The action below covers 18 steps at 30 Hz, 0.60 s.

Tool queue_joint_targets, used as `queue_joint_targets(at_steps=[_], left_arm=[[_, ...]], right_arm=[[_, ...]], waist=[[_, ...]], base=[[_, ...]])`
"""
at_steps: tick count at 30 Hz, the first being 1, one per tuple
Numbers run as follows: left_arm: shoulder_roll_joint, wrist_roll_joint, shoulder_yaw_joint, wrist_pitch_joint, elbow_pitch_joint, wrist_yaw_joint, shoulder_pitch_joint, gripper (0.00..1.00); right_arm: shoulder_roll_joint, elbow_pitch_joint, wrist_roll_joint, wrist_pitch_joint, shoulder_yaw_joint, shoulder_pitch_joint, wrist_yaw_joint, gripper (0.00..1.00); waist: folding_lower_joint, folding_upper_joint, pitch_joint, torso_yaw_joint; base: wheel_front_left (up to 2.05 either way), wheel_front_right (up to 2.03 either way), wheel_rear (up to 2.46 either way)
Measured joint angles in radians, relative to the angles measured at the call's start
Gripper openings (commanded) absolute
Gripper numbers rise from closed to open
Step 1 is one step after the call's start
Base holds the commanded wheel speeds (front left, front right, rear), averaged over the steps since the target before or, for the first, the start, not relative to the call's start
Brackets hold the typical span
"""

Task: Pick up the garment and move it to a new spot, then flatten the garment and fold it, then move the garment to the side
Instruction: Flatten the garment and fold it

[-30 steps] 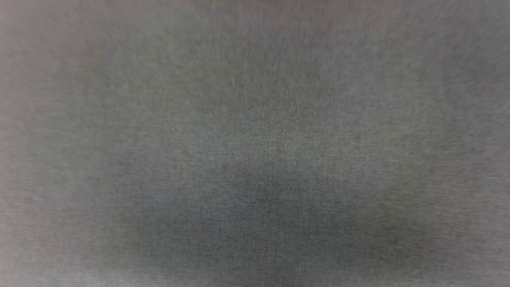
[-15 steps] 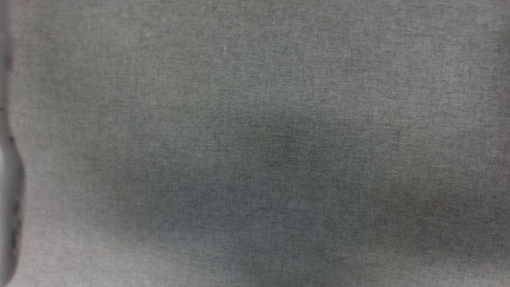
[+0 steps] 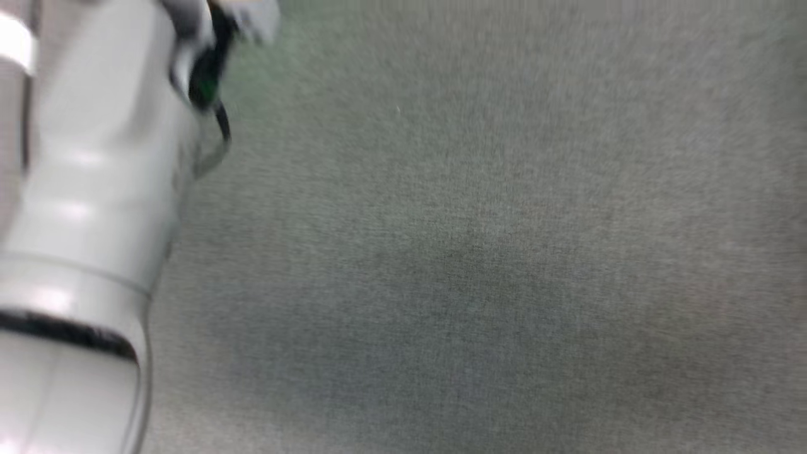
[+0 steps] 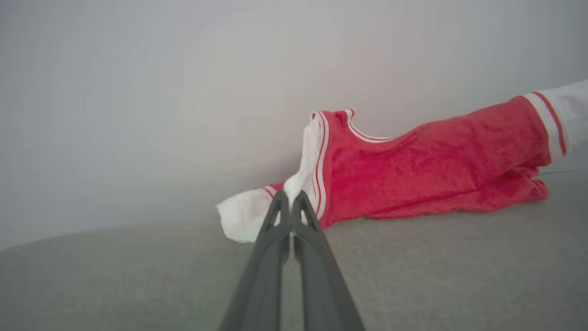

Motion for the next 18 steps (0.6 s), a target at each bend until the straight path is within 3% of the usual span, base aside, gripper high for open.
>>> queue_joint_targets(at_steps=[10, 18], left_arm=[[0.084, -0.174, -0.145, 0.062, -0.075, -0.001, 0.332, 0.00], [0.171, -0.232, -0.205, 0.037, -0.155, -0.001, 0.605, 0.00]], right_arm=[[-0.136, -0.126, 0.302, 0.016, 0.240, 0.375, 0.000, 0.00], [-0.249, -0.266, 0.423, 0.016, 0.354, 0.660, 0.000, 0.00]], waist=[[0.0000, 0.0000, -0.221, 0.018], [0.0000, 0.0000, -0.390, 0.023]], base=[[0.00, 0.00, 0.00], [0.00, 0.00, 0.00]])
